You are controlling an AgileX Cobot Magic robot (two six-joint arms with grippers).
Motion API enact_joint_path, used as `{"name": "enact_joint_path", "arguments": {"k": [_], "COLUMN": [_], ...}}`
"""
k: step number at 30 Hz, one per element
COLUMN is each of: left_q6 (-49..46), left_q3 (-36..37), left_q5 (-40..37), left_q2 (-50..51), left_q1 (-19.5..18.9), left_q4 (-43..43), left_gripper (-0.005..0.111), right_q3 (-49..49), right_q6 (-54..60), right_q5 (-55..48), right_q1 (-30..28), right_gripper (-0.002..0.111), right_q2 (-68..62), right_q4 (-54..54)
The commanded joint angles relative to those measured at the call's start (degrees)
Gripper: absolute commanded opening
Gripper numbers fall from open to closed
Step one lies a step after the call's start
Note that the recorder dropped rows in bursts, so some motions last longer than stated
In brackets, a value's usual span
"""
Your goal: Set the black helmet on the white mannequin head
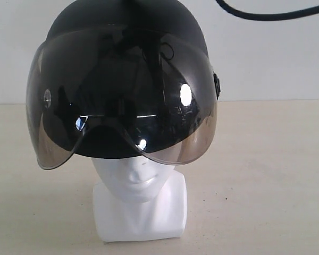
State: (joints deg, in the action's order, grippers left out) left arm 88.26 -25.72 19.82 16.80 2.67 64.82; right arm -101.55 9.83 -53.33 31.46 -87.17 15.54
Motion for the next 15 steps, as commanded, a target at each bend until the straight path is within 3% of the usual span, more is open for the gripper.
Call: {"name": "enact_joint_path", "arguments": {"k": [1,3,5,11,15], "left_q6": [18.9,22.2,22.9,22.9,21.6], "left_q3": [-10.9,-17.2,-22.1,-34.6,-38.5], "left_q5": [24.7,34.6,38.1,39.3,39.1], "left_q2": [16.5,25.4,31.7,43.8,50.7], "left_q1": [2.5,2.7,2.7,2.8,7.4], "left_q4": [27.8,35.1,35.1,35.1,35.1], "left_gripper": [0.005,0.005,0.005,0.005,0.005], "right_q3": [0.3,0.3,0.3,0.3,0.3], "right_q6": [0.2,0.2,0.2,0.8,1.0], "right_q5": [-3.0,-3.0,-3.0,-3.0,-3.0], "right_q1": [0.0,0.0,0.0,0.0,0.0], "right_gripper": [0.003,0.003,0.003,0.003,0.003], "right_q2": [-0.6,-0.6,-0.6,-0.6,-0.6], "right_q4": [-1.1,-1.1,-1.1,-1.1,-1.1]}}
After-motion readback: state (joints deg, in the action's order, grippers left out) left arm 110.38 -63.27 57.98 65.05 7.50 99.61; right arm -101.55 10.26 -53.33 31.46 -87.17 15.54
